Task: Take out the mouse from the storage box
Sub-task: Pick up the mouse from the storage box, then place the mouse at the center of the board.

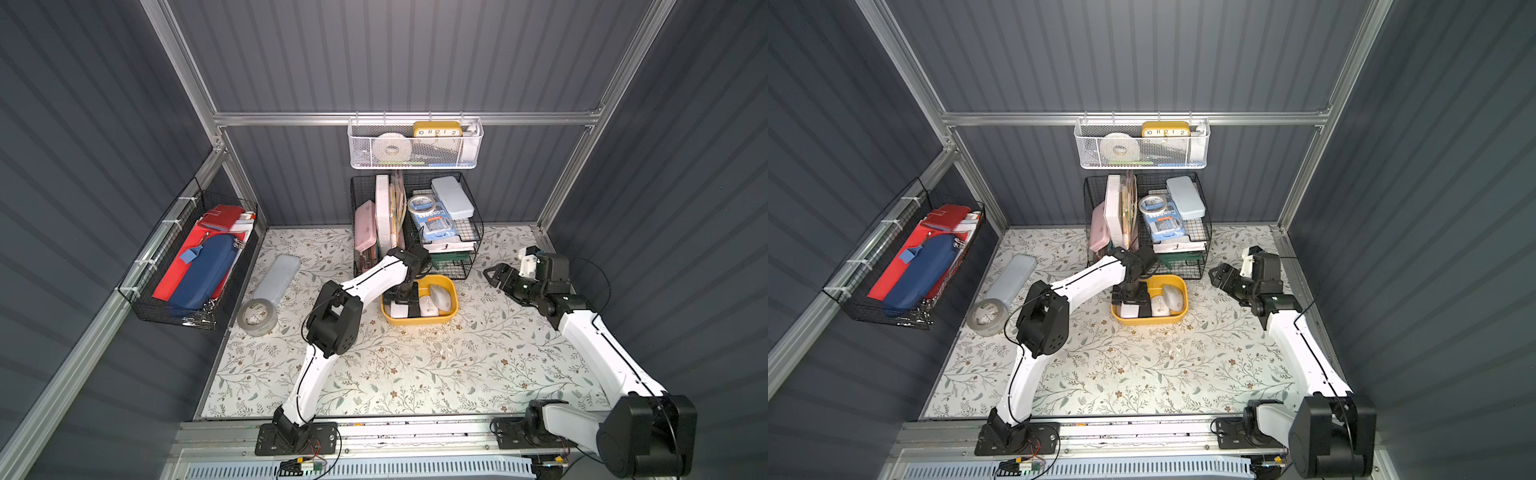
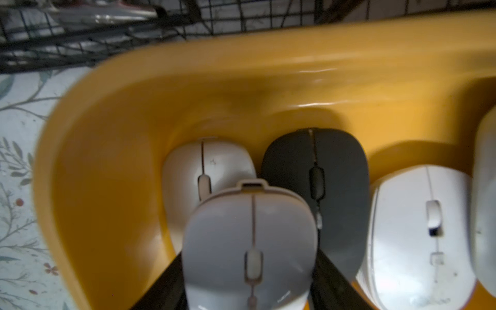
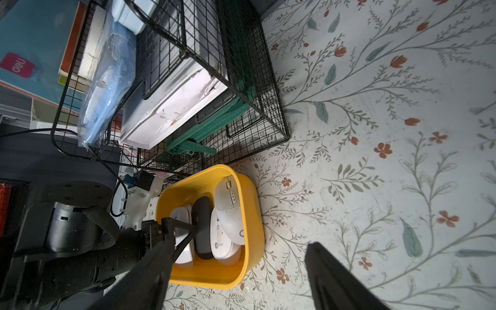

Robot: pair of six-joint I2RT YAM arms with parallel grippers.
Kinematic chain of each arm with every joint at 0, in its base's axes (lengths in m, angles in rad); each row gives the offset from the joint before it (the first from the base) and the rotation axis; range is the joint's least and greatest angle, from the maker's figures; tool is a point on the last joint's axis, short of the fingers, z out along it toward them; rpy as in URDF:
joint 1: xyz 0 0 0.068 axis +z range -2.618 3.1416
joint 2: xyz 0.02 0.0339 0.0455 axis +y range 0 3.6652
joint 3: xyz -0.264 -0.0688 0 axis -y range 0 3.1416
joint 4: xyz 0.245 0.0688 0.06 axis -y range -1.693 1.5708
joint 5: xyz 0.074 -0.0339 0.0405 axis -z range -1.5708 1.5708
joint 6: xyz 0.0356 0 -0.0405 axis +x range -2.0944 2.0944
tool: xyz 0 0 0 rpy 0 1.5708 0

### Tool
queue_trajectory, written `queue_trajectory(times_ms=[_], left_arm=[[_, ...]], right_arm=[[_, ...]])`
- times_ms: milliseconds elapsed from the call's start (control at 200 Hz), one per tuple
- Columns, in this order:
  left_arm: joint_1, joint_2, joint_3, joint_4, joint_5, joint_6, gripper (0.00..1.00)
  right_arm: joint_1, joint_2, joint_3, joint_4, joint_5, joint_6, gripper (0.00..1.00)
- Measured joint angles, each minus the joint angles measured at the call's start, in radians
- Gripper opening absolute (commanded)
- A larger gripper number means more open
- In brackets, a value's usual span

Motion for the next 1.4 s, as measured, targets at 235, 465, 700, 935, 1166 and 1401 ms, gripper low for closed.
queue_trajectory(times_ms=[235, 465, 700, 935, 1166, 1401], left_arm=[[0.0, 0.0, 0.0, -0.01, -0.019, -0.003, 0.36], [0.0, 0.0, 0.022, -0.045, -0.063, -0.003, 0.31], [0.0, -0.008, 0.097, -0.089, -0.087, -0.003, 0.3], [0.0, -0.071, 0.111, -0.112, -0.085, 0.001, 0.3], [0.0, -0.264, 0.05, -0.113, -0.081, -0.012, 0.31], [0.0, -0.51, -0.297, -0.119, -0.047, -0.085, 0.32]], right_arm=[[0.0, 0.0, 0.0, 0.0, 0.0, 0.0, 0.82], [0.0, 0.0, 0.0, 0.001, 0.0, 0.001, 0.82], [0.0, 0.0, 0.0, 0.009, -0.004, 0.002, 0.81], [0.0, 0.0, 0.0, 0.022, -0.017, 0.008, 0.81], [0.001, 0.0, 0.0, 0.023, -0.026, 0.012, 0.81], [0.008, -0.001, 0.0, 0.024, -0.041, 0.013, 0.81]])
